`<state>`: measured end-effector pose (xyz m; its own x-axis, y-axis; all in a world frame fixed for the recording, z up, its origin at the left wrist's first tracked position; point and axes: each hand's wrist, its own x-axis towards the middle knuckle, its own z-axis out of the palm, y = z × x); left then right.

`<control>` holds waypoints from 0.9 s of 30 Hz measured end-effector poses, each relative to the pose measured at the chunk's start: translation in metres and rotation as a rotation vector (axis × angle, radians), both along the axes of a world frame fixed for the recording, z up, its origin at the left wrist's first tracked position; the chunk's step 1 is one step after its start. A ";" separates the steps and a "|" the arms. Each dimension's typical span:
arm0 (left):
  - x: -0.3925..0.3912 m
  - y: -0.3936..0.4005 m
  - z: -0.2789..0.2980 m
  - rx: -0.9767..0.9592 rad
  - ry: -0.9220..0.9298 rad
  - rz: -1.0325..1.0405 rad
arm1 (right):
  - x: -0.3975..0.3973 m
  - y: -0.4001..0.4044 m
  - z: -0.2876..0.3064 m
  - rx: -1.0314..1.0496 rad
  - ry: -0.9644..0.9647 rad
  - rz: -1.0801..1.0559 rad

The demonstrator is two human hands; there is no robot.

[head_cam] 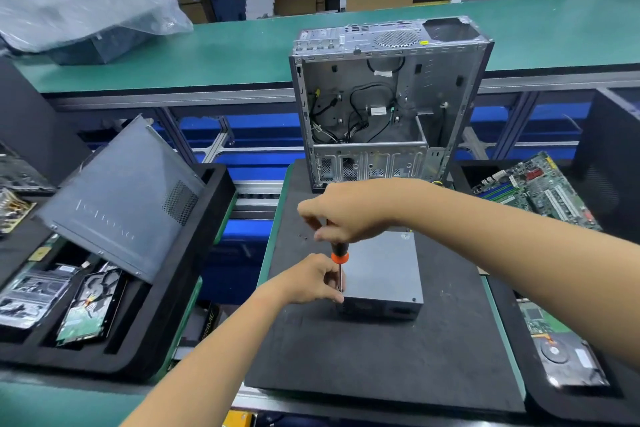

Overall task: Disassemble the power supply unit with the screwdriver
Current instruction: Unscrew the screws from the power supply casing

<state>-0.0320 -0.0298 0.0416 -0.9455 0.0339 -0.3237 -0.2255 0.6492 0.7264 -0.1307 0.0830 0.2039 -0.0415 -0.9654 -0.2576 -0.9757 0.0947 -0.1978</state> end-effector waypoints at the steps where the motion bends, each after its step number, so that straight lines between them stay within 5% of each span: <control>1: 0.000 0.000 0.000 0.000 -0.003 0.002 | -0.001 0.001 0.002 -0.005 -0.028 0.028; 11: -0.002 -0.002 -0.002 -0.020 0.002 -0.024 | -0.001 0.009 0.010 0.100 -0.250 0.052; 18: -0.001 -0.002 -0.003 -0.016 -0.018 0.009 | 0.008 0.002 0.002 0.062 0.370 -0.095; 24: 0.000 -0.002 0.000 0.001 0.011 -0.024 | 0.005 0.001 0.010 0.015 -0.061 0.104; 27: 0.000 -0.002 -0.001 -0.009 0.017 -0.019 | 0.004 0.001 0.009 0.041 -0.088 0.066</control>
